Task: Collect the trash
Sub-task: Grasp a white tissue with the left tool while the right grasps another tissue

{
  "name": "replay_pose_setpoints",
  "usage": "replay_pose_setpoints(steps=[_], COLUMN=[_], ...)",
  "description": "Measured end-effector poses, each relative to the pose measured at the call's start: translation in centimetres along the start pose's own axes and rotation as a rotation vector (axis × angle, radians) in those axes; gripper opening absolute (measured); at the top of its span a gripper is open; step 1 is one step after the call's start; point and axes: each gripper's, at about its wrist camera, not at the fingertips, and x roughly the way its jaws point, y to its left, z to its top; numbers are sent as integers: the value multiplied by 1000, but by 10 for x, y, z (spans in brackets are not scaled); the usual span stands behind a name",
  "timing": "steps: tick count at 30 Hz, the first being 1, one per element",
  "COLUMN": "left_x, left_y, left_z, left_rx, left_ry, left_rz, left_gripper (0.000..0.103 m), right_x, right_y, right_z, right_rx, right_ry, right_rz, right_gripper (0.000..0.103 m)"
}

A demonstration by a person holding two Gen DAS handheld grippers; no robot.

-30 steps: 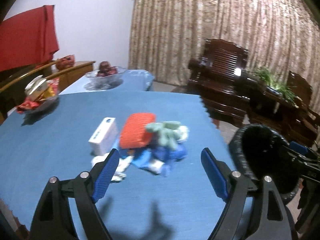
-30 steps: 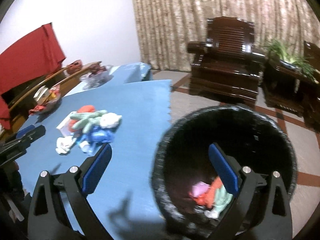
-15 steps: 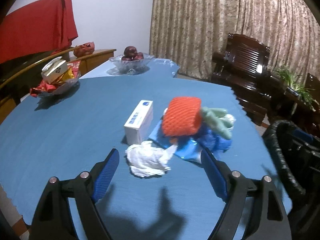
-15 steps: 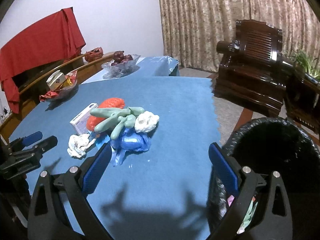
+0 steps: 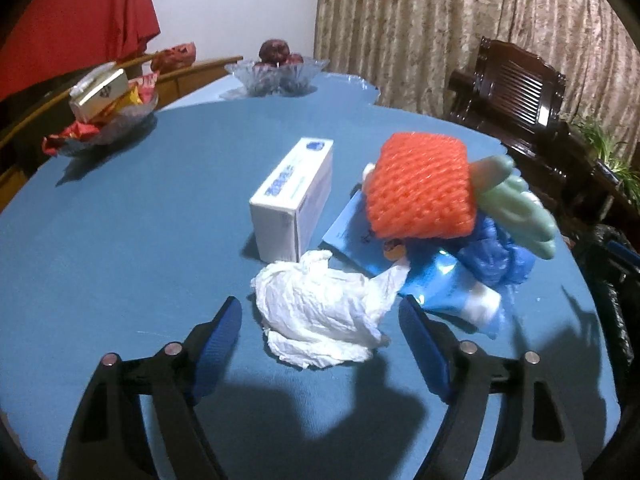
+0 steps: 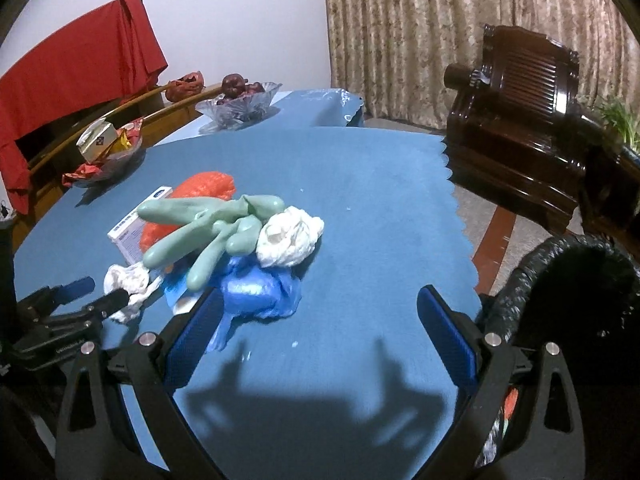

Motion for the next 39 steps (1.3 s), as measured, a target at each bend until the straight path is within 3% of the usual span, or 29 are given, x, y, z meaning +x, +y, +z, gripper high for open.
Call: replay_pose_setpoints(steps=[7,12,15,17,19,21,24,39], left_x=[17,16,14,11,6,-1,-12,-66], left_y=[3,4,3,2,1,-2,-7,-23], left_z=[0,1,2,4,6,9,12,28], left_rx=[-20,-35,-33,-34,-38,-38,-37,-18], left_ry=[50,51,41,29,10,-9,-32,-114], left_rz=[-30,-41,-43,-43,-46,-53,-64,-79], left_gripper=[55,27,19,18,16,16,16,16], right_x=[24,38,48,53,60,63,62,-9], right_y=[-3,3,5,6,7,8,11,0], right_z=[15,26,28,28,27,25,22,23], right_rx=[0,-7,-18,-12,-7,-4,-4,-29], right_ry=[12,17,40,55,82,106,120,36], right_rz=[22,45,52,68,90,116,157,125], right_gripper=[83,75,67,62,51,33,20,16])
